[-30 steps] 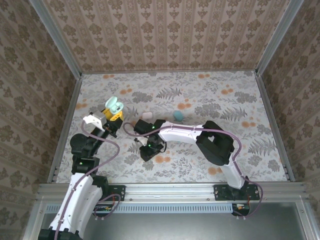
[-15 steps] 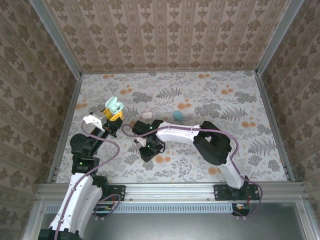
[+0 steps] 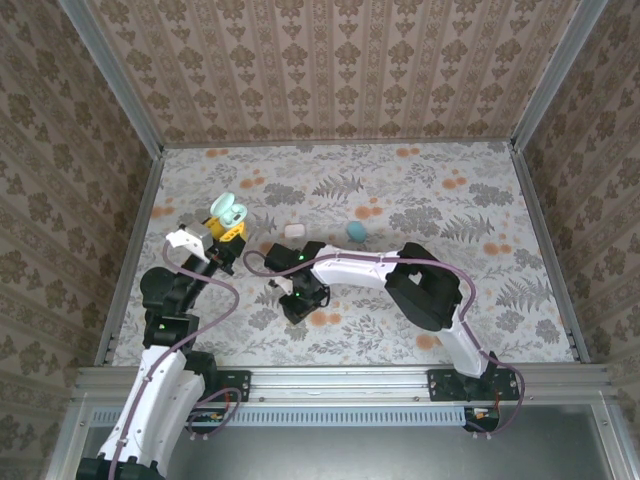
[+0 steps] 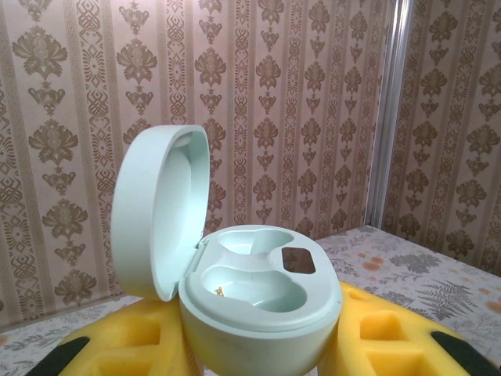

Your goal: Insert wireless bluetooth earbuds into charging case

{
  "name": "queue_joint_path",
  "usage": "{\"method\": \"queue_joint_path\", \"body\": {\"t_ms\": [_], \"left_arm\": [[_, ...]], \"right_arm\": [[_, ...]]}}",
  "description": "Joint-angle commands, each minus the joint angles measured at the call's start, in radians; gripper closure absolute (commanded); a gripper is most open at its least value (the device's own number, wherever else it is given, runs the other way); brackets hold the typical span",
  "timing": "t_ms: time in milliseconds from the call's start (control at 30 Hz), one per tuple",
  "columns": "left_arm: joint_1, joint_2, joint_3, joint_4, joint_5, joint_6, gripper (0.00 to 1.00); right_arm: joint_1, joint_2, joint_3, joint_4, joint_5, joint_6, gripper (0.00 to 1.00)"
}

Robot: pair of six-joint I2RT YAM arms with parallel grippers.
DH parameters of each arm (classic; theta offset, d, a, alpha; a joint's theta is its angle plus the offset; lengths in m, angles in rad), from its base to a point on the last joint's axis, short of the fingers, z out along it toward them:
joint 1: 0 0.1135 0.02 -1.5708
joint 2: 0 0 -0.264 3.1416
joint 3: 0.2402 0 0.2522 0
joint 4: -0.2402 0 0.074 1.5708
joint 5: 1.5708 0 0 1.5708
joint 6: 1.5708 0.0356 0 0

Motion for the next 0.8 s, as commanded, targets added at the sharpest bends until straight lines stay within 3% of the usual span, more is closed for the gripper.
{"method": "queue_joint_path", "body": {"t_ms": [0, 233, 767], "left_arm": [[0.004, 0.013, 0.027, 0.031, 0.012, -0.021, 0.72], [-0.003, 0.079, 0.046, 0.069, 0.035, -0.026, 0.72], [-0.014, 0.058, 0.040, 0.044, 0.009, -0.026, 0.72]], "right_arm": [[-0.035, -0.064, -0.074, -0.032, 0.081, 0.069, 0.74], [-0.101, -0.176, -0.256, 0.061, 0.089, 0.198, 0.73], [-0.109, -0.117, -0.160, -0.036, 0.040, 0.121, 0.66]]}}
